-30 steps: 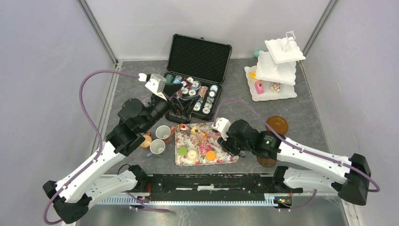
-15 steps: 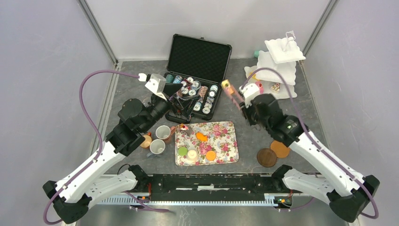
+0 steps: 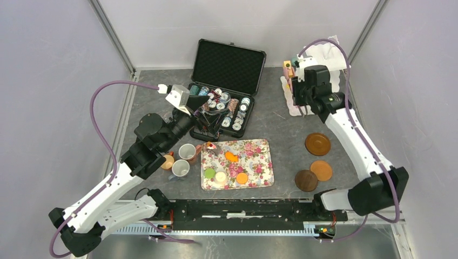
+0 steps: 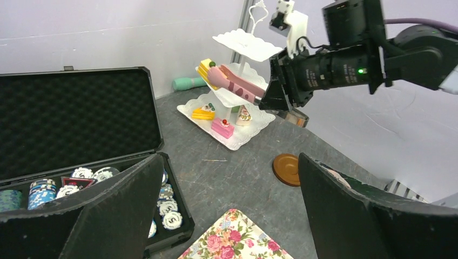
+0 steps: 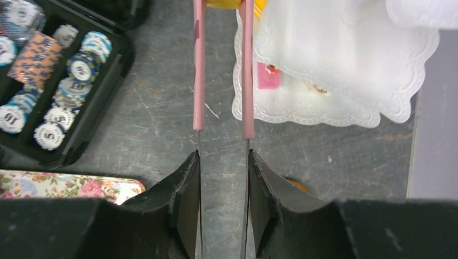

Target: Serve the afternoon tea

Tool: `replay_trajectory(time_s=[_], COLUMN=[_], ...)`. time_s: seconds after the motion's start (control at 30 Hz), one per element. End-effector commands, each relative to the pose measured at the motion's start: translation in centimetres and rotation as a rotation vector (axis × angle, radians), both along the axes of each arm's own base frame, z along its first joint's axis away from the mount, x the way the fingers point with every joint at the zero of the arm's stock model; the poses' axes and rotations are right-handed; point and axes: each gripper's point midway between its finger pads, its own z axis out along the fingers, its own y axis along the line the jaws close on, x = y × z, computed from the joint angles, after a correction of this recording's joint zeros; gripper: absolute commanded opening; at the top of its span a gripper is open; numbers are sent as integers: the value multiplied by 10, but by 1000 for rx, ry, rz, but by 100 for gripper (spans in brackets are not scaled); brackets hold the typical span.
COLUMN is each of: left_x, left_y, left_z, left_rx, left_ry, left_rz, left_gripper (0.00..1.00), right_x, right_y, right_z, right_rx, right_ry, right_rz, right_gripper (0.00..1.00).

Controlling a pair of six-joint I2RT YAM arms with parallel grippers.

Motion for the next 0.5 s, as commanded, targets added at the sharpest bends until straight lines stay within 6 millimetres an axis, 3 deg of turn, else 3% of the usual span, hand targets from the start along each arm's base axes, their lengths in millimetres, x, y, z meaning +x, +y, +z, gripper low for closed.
replay_trajectory(time_s=[0.0, 0.2, 0.47], left_x=[-4, -4, -4], left_y=[6, 7, 6], left_z=[22, 22, 22], left_rx=[-23, -22, -23], left_ry=[-62, -62, -64], left_rz=[6, 8, 4], left_gripper=[100, 100, 100], right_x=[20, 42, 66], right_y=[-17, -42, -47], right_z=[1, -18, -35], right_rx=[86, 100, 124], right_ry=[-6, -13, -18], right_rz=[-100, -222, -275], right_gripper=[24, 24, 25])
